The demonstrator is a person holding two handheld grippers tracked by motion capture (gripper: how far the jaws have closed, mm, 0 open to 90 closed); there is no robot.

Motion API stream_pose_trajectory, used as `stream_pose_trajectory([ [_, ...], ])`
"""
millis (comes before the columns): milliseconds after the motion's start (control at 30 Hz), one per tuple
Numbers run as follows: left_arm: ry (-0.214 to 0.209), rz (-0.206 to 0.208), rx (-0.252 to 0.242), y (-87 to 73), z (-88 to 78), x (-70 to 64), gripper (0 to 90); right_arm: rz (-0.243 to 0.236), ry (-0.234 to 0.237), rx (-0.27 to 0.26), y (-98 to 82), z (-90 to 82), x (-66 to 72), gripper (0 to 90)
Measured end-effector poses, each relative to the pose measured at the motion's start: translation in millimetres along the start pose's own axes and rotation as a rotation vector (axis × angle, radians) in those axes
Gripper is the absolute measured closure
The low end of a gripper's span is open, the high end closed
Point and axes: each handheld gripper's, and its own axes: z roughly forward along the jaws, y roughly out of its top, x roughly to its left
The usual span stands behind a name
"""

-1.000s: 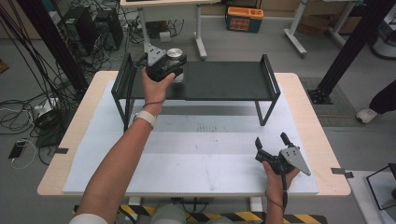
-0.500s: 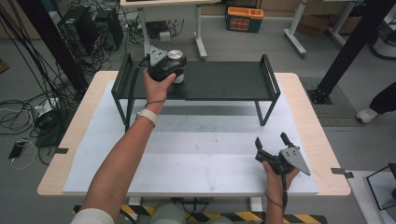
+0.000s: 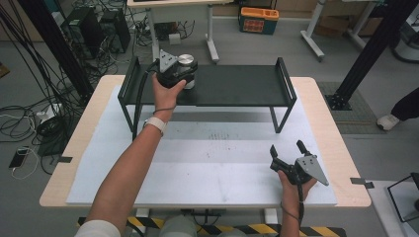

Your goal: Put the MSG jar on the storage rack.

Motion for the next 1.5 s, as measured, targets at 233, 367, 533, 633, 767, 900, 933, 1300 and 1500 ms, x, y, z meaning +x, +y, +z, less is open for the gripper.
stream_pose_trajectory([
  [233, 0.028, 0.011, -0.057, -5.1, -4.6, -5.1, 17.3, -0.002, 0.0, 0.0, -0.1, 0.0, 0.0, 6.1],
  [367, 0.023, 0.022, -0.064, -1.3, -10.5, -6.7, 8.3, -0.003, 0.0, -0.001, -0.1, 0.0, 0.0, 6.1],
  [533, 0.009, 0.054, -0.07, 2.1, -18.8, -9.3, 6.0, -0.006, -0.001, -0.001, -0.1, 0.1, 0.1, 6.2],
  [633, -0.01, 0.049, -0.083, 3.7, -28.1, -9.4, 4.2, -0.003, -0.001, 0.001, 0.3, 0.1, 0.3, 6.2],
  [767, -0.017, 0.065, -0.103, 3.8, -40.6, -11.4, 2.7, -0.003, -0.001, 0.002, 0.4, 0.1, 0.3, 6.1],
  [900, -0.014, 0.037, -0.128, 5.4, -55.1, -10.4, 0.2, -0.003, 0.0, 0.003, 0.6, 0.2, 0.2, 5.9],
  [933, -0.015, 0.038, -0.13, 6.4, -58.3, -10.1, 0.2, -0.003, 0.0, 0.004, 0.6, 0.2, 0.2, 5.9],
  [1300, -0.016, 0.02, -0.148, 6.5, -89.1, -10.1, 0.2, -0.003, 0.0, 0.004, 0.7, 0.2, 0.3, 5.8],
  [1500, 0.004, 0.023, -0.166, -2.2, -104.7, -10.6, 0.2, -0.003, 0.002, 0.005, 0.8, 0.2, -0.1, 5.6],
])
